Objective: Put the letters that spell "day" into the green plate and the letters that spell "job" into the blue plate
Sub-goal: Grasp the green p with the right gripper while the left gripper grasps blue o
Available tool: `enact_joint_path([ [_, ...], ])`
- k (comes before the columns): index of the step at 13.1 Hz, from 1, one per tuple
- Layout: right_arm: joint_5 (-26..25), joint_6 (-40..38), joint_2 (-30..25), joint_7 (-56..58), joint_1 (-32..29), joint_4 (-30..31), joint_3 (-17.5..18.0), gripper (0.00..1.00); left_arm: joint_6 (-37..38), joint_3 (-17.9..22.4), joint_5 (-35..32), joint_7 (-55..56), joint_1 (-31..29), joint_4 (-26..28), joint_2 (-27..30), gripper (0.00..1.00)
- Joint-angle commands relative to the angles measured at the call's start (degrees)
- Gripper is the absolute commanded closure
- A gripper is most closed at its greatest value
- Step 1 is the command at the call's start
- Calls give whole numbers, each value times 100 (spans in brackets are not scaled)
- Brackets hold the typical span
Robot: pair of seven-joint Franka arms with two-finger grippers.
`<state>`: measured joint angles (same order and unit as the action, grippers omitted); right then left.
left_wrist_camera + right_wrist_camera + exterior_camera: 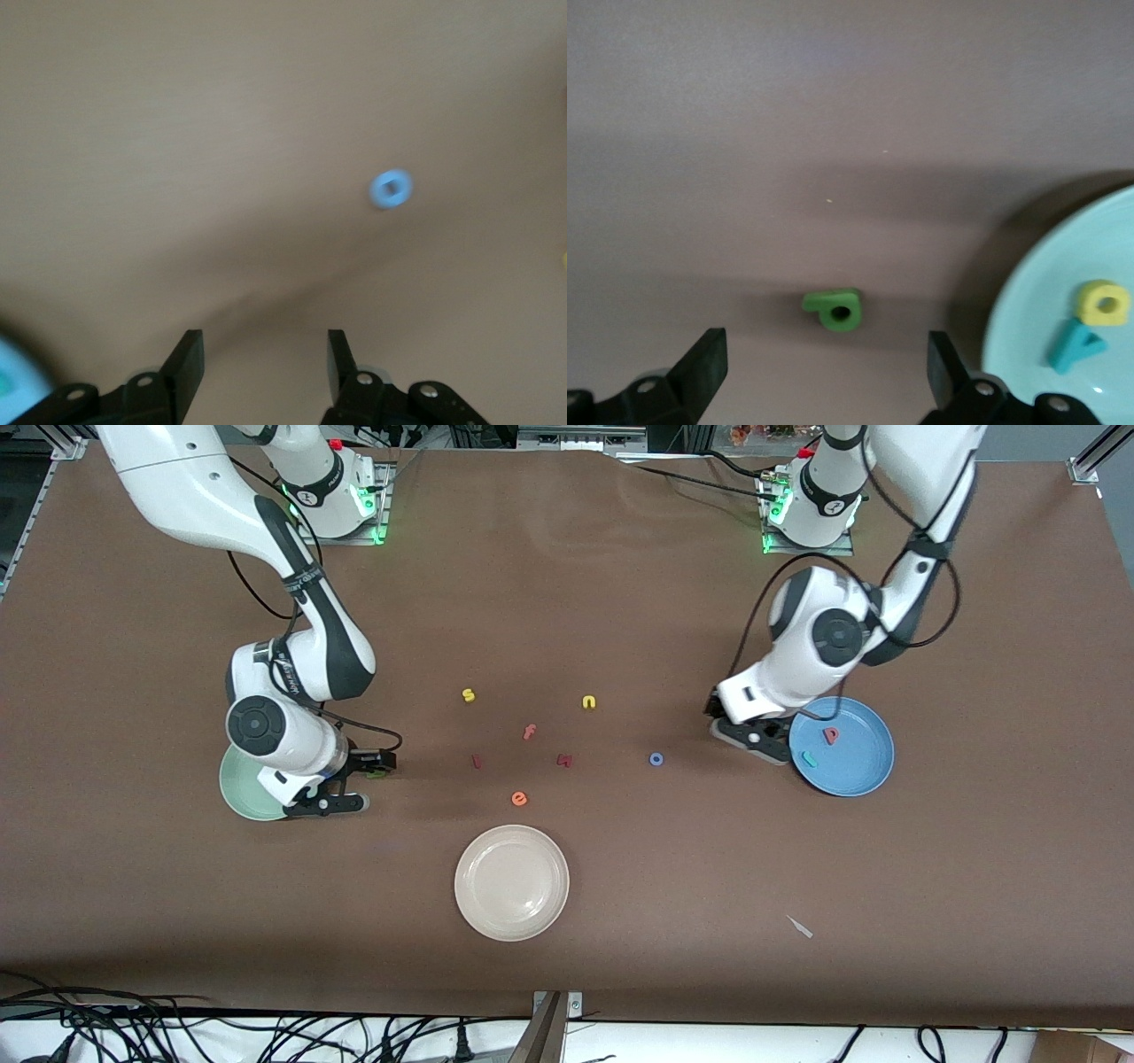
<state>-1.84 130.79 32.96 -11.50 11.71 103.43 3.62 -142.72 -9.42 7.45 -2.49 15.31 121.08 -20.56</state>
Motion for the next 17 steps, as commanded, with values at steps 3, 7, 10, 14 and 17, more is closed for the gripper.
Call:
enact_joint_path([
  [3,78,868,-97,-273,24,642,51,0,16,177,99,1126,876,-1085,-957,36],
  [7,78,1000,-88,-274,24,756,60,6,-361,502,46,1146,1176,-1315,-1362,36],
  [10,78,1080,-88,-221,15,862,52,13,-406,599,-235,1137,1246,-1341,-1450,39],
  [14,78,1159,-71,-160,-2,915,43,27,-441,608,-209,1198,1360,-1473,-1652,39],
  [17,78,1168,-62,-89,-55,898,43,37,-652,687,-226,1181,1378,-1473,-1775,40],
])
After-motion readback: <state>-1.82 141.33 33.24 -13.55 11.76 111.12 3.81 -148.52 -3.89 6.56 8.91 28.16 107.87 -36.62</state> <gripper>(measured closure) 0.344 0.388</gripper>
